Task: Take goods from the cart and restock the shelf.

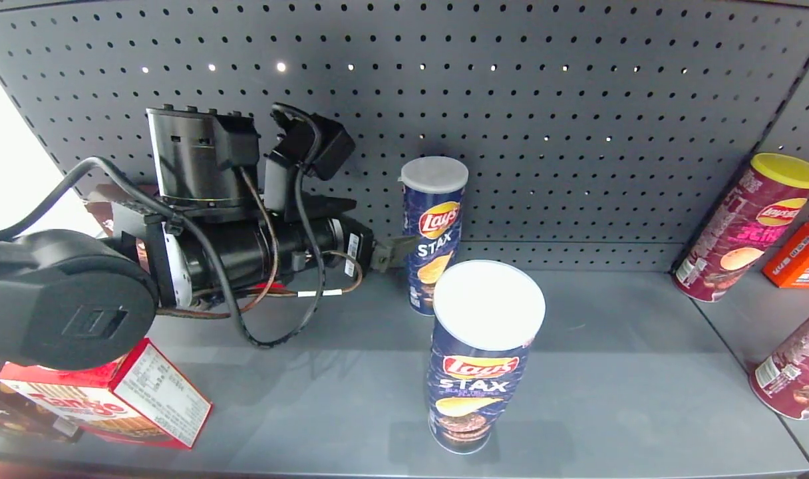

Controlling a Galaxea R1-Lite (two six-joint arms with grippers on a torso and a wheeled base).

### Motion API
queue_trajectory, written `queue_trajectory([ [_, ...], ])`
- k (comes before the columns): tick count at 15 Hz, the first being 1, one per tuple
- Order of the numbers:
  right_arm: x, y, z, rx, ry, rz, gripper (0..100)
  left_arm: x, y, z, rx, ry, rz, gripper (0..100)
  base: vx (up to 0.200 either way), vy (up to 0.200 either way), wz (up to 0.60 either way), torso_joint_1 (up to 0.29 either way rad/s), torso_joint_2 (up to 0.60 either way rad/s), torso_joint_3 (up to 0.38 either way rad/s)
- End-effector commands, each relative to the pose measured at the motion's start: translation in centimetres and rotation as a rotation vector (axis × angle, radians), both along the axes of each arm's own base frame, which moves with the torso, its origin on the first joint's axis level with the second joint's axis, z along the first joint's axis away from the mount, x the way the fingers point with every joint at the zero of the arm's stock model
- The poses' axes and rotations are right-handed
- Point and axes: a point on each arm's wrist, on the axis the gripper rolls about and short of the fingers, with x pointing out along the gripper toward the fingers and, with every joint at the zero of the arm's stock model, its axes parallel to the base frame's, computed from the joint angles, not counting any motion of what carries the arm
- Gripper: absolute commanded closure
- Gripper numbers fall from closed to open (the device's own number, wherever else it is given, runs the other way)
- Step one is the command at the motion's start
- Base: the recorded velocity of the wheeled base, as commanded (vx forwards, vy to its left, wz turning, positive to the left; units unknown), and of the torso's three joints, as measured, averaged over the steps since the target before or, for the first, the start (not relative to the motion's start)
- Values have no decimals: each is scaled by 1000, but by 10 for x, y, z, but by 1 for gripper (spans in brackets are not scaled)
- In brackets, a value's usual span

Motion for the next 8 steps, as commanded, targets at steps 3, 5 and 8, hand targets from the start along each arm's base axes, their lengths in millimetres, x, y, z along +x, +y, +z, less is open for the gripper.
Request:
queue_trajectory([
  [3, 0, 0, 0, 0, 1, 1, 0, 14, 2, -4, 38, -8, 106, 0, 0, 0, 0, 0, 0, 0],
  [5, 0, 0, 0, 0, 1, 1, 0, 21, -1, -14, 62, 7, 153, 0, 0, 0, 0, 0, 0, 0],
  [8, 0, 0, 0, 0, 1, 1, 0, 25, -3, -21, 99, 11, 189, 0, 0, 0, 0, 0, 0, 0],
])
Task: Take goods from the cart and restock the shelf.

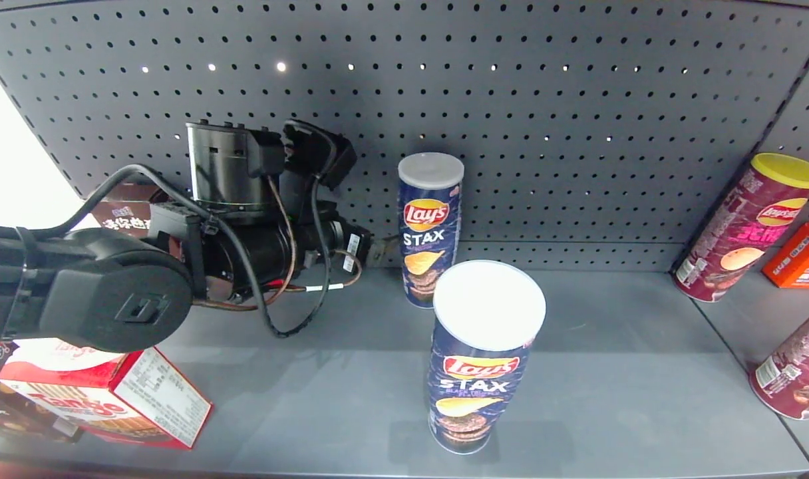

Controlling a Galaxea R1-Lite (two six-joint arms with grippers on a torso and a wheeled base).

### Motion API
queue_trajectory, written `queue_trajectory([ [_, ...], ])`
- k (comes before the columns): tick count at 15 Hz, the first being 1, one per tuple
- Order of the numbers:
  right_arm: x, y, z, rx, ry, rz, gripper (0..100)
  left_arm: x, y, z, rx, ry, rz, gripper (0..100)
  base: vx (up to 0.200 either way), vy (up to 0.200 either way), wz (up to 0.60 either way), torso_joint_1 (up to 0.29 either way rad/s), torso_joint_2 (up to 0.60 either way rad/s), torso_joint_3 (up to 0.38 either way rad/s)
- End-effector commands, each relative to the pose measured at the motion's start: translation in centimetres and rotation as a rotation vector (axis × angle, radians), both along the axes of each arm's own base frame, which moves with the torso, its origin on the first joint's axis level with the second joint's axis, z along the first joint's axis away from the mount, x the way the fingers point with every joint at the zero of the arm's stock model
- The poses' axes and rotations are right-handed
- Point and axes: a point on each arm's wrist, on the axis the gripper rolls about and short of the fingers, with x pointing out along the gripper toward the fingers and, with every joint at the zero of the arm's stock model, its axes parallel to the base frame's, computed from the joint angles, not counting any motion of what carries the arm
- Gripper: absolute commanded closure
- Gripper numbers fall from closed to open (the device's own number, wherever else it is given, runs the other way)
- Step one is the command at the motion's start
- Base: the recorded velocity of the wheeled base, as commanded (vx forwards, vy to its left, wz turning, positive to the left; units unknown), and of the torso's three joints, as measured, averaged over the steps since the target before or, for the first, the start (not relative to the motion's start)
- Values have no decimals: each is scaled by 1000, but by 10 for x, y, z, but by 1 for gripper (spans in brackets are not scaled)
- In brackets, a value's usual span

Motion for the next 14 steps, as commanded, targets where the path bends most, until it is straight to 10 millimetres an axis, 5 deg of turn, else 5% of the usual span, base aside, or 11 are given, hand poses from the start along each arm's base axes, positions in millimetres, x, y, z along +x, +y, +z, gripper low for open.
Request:
queue_trajectory([
  [1, 0, 0, 0, 0, 1, 1, 0, 4, -2, -8, 22, 12, 5, 0, 0, 0, 0, 0, 0, 0],
  [8, 0, 0, 0, 0, 1, 1, 0, 1, 11, -4, 33, 2, 48, 0, 0, 0, 0, 0, 0, 0],
  [14, 0, 0, 0, -1, 1, -1, 0, 13, 1, -28, 62, 53, 41, 0, 0, 0, 0, 0, 0, 0],
])
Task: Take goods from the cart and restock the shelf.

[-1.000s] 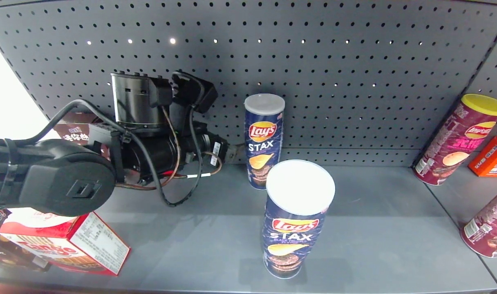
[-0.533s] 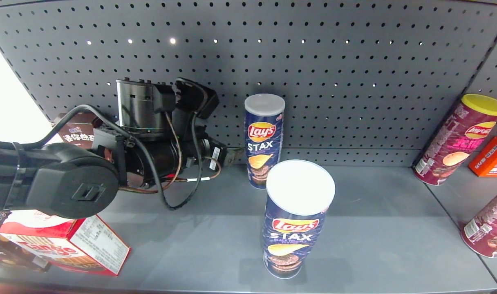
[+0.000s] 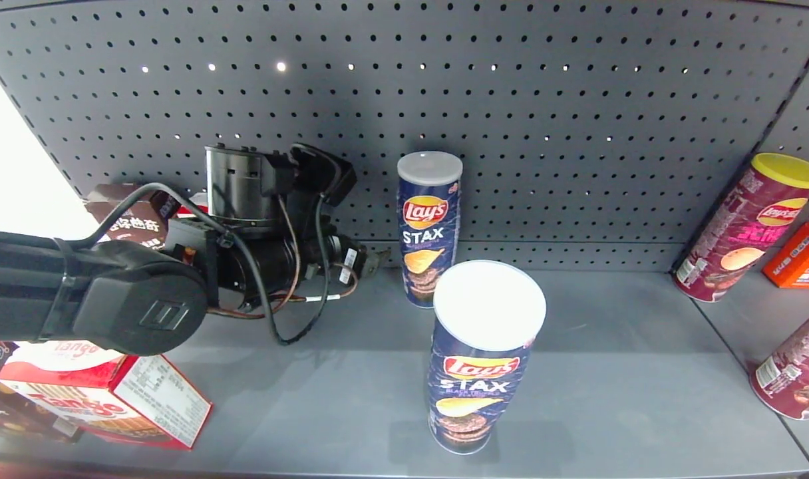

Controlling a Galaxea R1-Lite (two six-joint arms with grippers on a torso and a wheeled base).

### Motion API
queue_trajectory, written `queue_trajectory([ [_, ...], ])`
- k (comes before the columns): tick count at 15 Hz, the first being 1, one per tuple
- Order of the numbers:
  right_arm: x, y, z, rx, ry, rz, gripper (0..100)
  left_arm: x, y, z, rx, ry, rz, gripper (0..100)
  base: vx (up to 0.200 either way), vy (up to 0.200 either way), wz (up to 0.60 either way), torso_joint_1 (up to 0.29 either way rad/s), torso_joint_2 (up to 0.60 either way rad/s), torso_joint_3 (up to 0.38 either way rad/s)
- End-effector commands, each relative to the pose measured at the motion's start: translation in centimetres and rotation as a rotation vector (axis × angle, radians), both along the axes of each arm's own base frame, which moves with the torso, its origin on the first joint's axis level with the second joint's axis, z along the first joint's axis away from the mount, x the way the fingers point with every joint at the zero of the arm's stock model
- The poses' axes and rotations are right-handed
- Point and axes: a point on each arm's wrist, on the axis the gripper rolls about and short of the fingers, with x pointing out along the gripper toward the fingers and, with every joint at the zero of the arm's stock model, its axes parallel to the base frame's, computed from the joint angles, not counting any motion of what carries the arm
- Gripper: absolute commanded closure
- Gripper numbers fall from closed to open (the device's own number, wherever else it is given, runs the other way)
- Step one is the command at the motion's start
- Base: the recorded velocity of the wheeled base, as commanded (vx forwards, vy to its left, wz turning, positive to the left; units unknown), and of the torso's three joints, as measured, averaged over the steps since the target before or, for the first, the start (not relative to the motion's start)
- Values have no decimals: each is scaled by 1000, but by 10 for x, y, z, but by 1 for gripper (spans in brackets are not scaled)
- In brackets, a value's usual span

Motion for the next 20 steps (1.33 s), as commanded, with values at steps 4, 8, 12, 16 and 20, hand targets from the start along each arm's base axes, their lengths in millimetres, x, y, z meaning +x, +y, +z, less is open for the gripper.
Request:
queue_trajectory([
  [4, 0, 0, 0, 0, 1, 1, 0, 2, -11, -10, 11, 25, -23, 0, 0, 0, 0, 0, 0, 0],
  [8, 0, 0, 0, 0, 1, 1, 0, 2, -17, -13, 10, 33, -33, 0, 0, 0, 0, 0, 0, 0],
  [12, 0, 0, 0, 0, 1, 1, 0, 1, -21, -15, 12, 36, -44, 0, 0, 0, 0, 0, 0, 0],
  [16, 0, 0, 0, 0, 1, 1, 0, 2, -22, -13, 6, 32, -45, 0, 0, 0, 0, 0, 0, 0],
  [20, 0, 0, 0, 0, 1, 1, 0, -4, -13, 9, -18, -26, -38, 0, 0, 0, 0, 0, 0, 0],
])
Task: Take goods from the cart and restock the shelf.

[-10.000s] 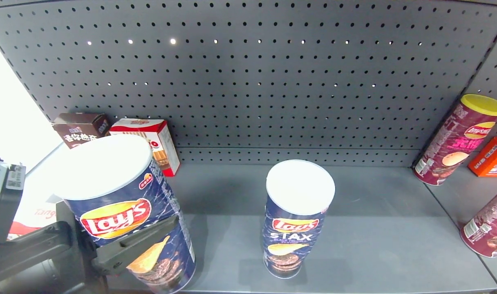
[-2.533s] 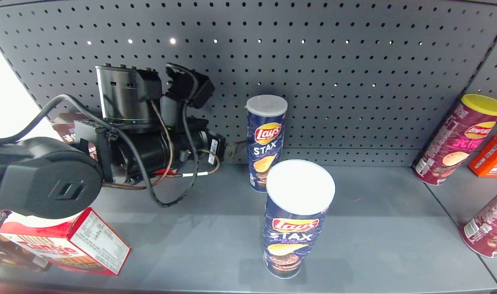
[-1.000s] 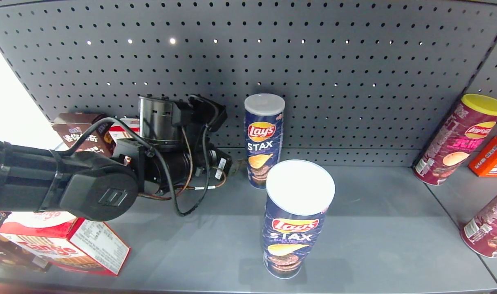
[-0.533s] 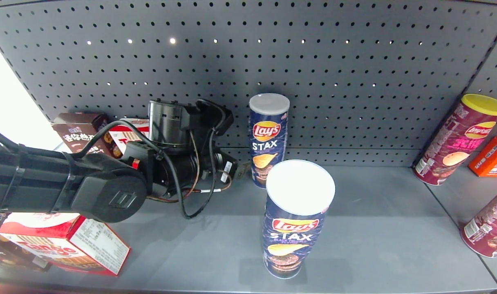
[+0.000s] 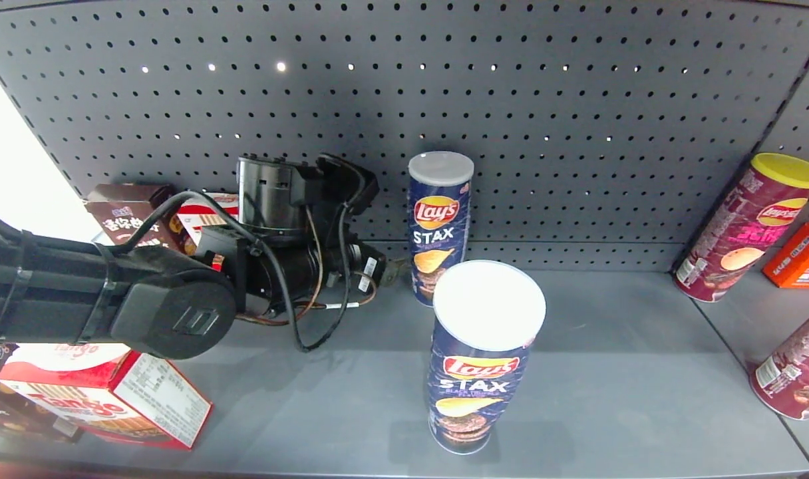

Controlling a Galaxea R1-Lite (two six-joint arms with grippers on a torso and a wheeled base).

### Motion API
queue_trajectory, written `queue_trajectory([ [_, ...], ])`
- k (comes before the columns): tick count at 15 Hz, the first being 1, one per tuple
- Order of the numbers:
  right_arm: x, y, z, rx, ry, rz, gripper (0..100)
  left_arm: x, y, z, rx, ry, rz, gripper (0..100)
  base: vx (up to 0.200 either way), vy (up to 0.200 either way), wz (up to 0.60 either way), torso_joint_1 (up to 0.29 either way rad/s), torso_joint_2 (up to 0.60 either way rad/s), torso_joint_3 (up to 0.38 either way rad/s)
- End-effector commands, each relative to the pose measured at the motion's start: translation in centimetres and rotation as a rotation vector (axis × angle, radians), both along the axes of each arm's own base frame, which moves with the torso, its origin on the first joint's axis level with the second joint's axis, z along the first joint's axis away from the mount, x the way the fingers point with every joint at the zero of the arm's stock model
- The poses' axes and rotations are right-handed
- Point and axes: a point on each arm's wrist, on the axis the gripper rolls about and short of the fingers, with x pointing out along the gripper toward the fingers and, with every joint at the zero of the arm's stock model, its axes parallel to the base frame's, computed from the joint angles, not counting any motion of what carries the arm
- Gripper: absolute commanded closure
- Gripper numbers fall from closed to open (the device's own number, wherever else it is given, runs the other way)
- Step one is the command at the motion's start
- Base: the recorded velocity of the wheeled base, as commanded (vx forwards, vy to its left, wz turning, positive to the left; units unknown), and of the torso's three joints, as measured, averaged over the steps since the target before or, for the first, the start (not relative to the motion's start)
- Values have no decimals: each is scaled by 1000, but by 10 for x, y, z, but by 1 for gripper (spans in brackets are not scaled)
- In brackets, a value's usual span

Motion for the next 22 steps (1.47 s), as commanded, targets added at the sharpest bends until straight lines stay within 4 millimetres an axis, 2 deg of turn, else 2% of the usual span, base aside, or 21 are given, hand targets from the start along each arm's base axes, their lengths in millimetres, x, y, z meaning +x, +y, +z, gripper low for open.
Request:
queue_trajectory([
  [1, 0, 0, 0, -1, 1, 1, 0, -16, 10, 31, -39, -70, 3, 0, 0, 0, 0, 0, 0, 0],
  [3, 0, 0, 0, -1, 1, 1, 0, -37, 19, 52, -71, -121, -5, 0, 0, 0, 0, 0, 0, 0],
  [4, 0, 0, 0, -1, 1, -1, 0, -43, 21, 55, -79, -131, -6, 0, 0, 0, 0, 0, 0, 0],
  [6, 0, 0, 0, -1, 1, -1, 0, -84, 33, 77, -131, -211, -29, 0, 0, 0, 0, 0, 0, 0],
  [9, 0, 0, 0, -1, 1, 1, 0, -128, 59, 79, -187, -279, -88, 0, 0, 0, 0, 0, 0, 0],
  [11, 0, 0, 0, -1, 1, -1, 0, -163, 81, 89, -237, -377, -98, 0, 0, 0, 0, 0, 0, 0],
  [12, 0, 0, 0, -1, 1, 1, 0, -173, 87, 93, -250, -403, -100, 0, 0, 0, 0, 0, 0, 0],
  [14, 0, 0, 0, -1, 1, 1, 0, -210, 108, 95, -294, -465, -122, 0, 0, 0, 0, 0, 0, 0],
  [16, 0, 0, 0, -1, 1, 1, 0, -244, 132, 79, -315, -506, -113, 0, 0, 0, 0, 0, 0, 0],
  [17, 0, 0, 0, -1, 1, -1, 0, -260, 146, 66, -315, -529, -76, 0, 0, 0, 0, 0, 0, 0],
  [18, 0, 0, 0, -1, 1, -1, 0, -281, 163, 41, -292, -567, 7, 0, 0, 0, 0, 0, 0, 0],
  [20, 0, 0, 0, -1, 1, 1, 0, -302, 176, 5, -240, -607, 193, 0, 0, 0, 0, 0, 0, 0],
  [21, 0, 0, 0, -1, 1, 1, 0, -306, 177, -2, -228, -615, 233, 0, 0, 0, 0, 0, 0, 0],
  [22, 0, 0, 0, -1, 1, -1, 0, -322, 179, -33, -197, -651, 372, 0, 0, 0, 0, 0, 0, 0],
])
